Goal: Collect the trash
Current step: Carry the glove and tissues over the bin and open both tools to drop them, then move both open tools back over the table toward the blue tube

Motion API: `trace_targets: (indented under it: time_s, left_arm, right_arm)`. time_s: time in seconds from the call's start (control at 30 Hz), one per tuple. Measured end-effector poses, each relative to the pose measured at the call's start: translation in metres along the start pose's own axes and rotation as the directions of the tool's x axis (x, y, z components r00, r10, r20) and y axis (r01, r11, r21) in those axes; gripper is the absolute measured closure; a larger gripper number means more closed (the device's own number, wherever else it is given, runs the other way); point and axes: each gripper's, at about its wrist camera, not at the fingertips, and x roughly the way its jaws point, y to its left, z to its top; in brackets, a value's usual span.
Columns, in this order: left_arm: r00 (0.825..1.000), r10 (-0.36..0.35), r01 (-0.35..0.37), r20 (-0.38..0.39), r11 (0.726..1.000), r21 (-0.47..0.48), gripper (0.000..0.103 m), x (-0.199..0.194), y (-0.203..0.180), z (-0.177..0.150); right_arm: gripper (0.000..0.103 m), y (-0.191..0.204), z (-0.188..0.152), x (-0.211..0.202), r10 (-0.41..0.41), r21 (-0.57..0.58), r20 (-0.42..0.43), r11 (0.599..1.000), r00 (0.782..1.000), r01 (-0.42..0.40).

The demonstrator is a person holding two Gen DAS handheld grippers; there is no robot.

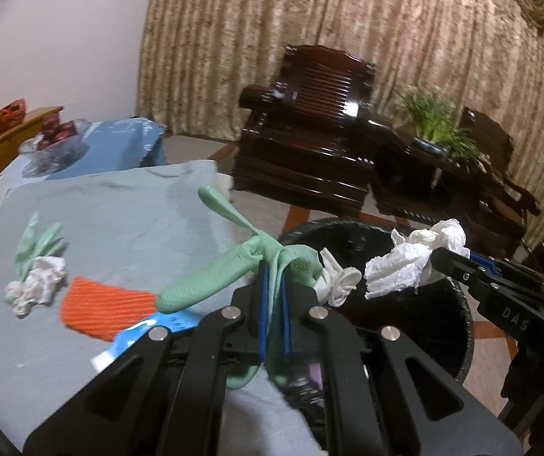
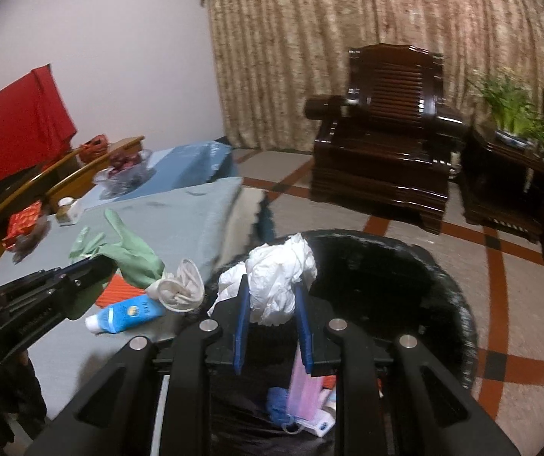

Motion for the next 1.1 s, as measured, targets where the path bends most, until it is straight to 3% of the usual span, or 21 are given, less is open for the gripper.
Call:
trace_targets:
  time_s: [0.53, 0.67, 0.8, 0.87, 0.9, 0.93, 1.1]
  left_arm:
    - [0.990, -0.089, 0.098, -0.113, 0.992, 0.083, 0.096, 0.047, -0.051, -0.011]
    - [0.981, -0.130, 0.139, -0.142, 0.988, 0.061, 0.089, 0.055, -0.052, -0.013]
    - [0.982, -0.134, 0.140, -0.137, 0.989, 0.038, 0.062, 0.051, -0.042, -0.017]
    - [0.986, -0.131, 0.136, -0.105, 0.990, 0.033, 0.046, 0.043, -0.036, -0.016]
    - [0.987, -0.131, 0.134, -0.093, 0.991, 0.030, 0.032, 0.040, -0.035, -0.015]
    - [0.989, -0.131, 0.133, -0.071, 0.991, 0.024, 0.024, 0.036, -0.031, -0.013]
    - [0.989, -0.137, 0.139, -0.051, 0.990, 0.020, 0.023, 0.027, -0.024, -0.006]
  right_arm:
    - [0.081, -0.044, -0.026, 0.006, -0.099, 0.056, -0.061, 0.993, 0.993, 0.102]
    - [0.066, -0.047, -0.029, 0.004, -0.118, 0.064, -0.073, 0.990, 0.990, 0.123]
    - [0.052, -0.052, -0.030, 0.003, -0.140, 0.061, -0.075, 0.988, 0.987, 0.145]
    - [0.032, -0.050, -0.030, 0.001, -0.144, 0.064, -0.070, 0.987, 0.987, 0.149]
    - [0.018, -0.050, -0.030, 0.000, -0.147, 0.064, -0.064, 0.986, 0.987, 0.151]
    - [0.013, -0.049, -0.029, -0.001, -0.155, 0.064, -0.053, 0.985, 0.986, 0.158]
    - [0.011, -0.042, -0.025, 0.000, -0.146, 0.062, -0.048, 0.987, 0.988, 0.149]
